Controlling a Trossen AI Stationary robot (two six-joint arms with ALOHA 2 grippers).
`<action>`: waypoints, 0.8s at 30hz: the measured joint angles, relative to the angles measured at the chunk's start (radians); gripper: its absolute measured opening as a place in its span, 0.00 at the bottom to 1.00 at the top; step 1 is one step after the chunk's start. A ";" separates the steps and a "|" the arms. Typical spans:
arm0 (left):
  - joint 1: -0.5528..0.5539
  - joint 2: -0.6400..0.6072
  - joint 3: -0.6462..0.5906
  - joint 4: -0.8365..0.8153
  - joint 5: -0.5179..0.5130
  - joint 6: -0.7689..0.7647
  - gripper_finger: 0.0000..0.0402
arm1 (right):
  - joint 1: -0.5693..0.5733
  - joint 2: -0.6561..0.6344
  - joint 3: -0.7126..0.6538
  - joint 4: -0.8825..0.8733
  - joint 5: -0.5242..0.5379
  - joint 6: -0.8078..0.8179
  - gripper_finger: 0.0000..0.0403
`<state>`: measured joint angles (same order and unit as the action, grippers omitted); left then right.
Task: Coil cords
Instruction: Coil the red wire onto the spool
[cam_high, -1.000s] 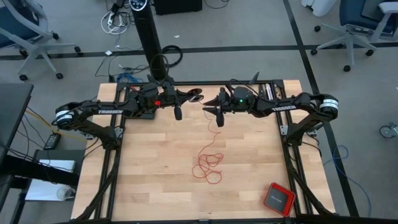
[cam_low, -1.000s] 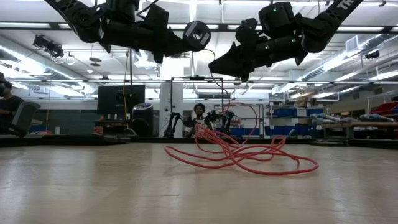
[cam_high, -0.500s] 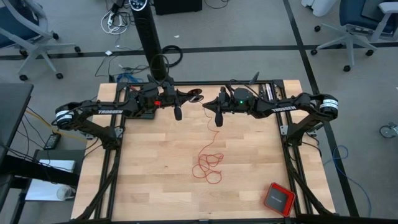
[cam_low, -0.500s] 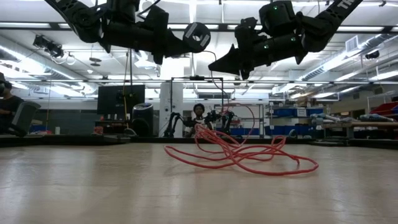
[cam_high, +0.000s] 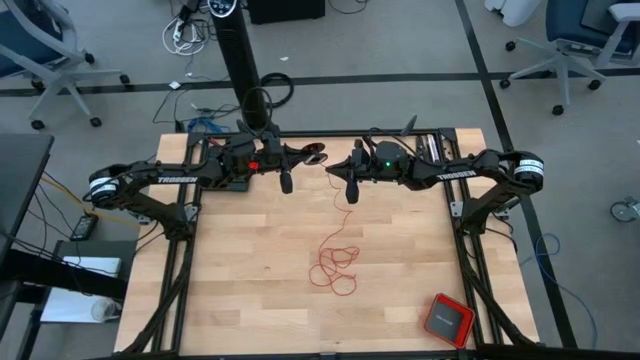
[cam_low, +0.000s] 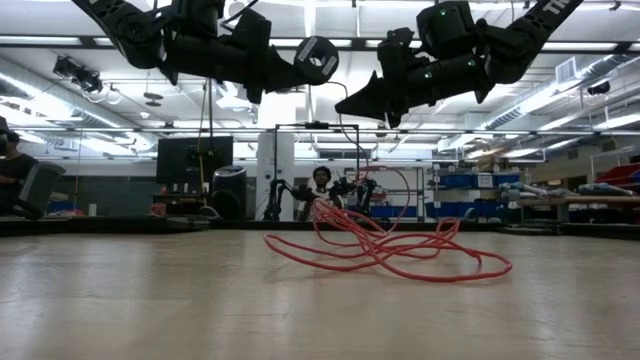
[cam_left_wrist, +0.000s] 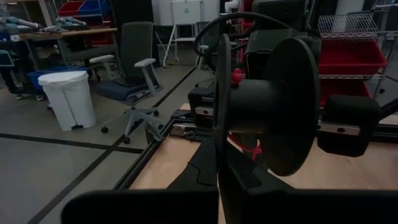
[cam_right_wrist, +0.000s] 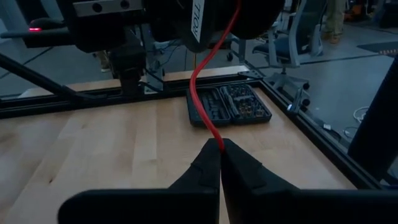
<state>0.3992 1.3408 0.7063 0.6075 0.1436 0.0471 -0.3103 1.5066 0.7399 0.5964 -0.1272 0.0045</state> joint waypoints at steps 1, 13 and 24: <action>0.000 0.000 0.000 0.000 0.000 0.000 0.00 | -0.001 0.000 0.000 0.000 0.000 0.000 0.00; 0.000 -0.002 0.000 -0.071 0.011 0.037 0.00 | -0.016 -0.032 0.000 -0.043 0.003 -0.009 0.00; 0.012 -0.009 0.029 -0.202 0.023 0.061 0.00 | -0.004 -0.103 0.001 -0.093 0.160 -0.065 0.00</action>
<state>0.4113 1.3315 0.7353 0.4050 0.1661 0.1080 -0.3141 1.4032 0.7406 0.5036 0.0326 -0.0600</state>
